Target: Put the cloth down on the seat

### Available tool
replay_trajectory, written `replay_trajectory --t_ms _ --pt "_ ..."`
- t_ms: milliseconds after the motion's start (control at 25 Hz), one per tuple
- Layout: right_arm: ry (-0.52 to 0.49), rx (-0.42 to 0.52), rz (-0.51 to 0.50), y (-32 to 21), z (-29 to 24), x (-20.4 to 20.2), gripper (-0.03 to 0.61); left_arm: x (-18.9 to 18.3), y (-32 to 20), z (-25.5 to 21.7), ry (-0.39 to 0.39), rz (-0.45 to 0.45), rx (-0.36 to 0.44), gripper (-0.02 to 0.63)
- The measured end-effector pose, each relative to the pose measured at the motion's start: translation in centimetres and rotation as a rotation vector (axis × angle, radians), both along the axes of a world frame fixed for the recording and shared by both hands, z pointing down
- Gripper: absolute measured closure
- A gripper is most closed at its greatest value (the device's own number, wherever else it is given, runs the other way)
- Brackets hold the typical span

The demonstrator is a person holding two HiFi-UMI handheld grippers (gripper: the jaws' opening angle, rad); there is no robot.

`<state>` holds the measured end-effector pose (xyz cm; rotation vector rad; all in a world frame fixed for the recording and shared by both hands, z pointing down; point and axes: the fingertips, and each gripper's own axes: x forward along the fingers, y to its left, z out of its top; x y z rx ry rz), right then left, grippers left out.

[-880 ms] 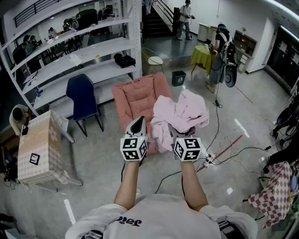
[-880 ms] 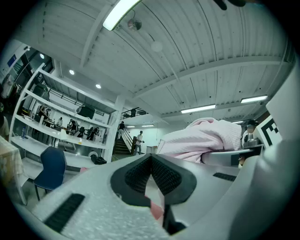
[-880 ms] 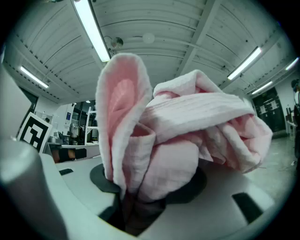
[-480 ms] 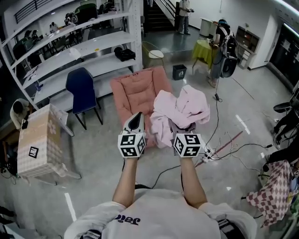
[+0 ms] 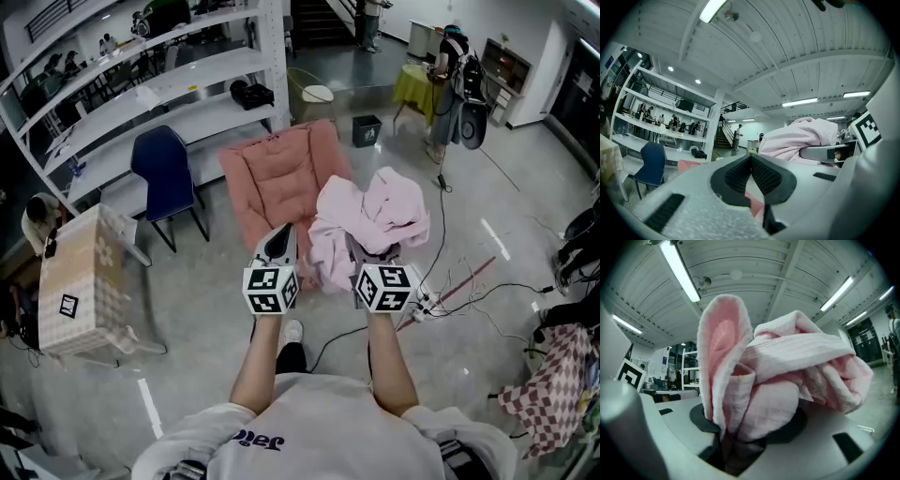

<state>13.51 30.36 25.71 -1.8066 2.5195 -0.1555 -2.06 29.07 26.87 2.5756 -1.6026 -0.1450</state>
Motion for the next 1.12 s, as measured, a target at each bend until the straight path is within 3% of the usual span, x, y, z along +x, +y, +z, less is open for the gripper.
replay_trajectory --t_ms 240,520,800,1120 --pt "-0.004 -0.031 0.005 -6.9 1.2 -1.4 0.341 -1.2 -7.5 0.7 0.019 0.012 -0.016 0.600" --pt "0.011 0.015 0.024 -16.1 -1.9 -2.3 0.339 -1.3 -18.4 -2.3 0.050 0.052 0.023 0.600" --pt "0.019 -0.016 0.063 -24.3 -0.4 -3.8 0.339 -3.0 -26.8 -1.3 0.039 0.086 0.015 0.600" --pt "0.039 -0.105 0.071 -29.4 3.7 -5.0 0.337 -4.5 -32.3 2.6 0.055 0.099 -0.066 0.600"
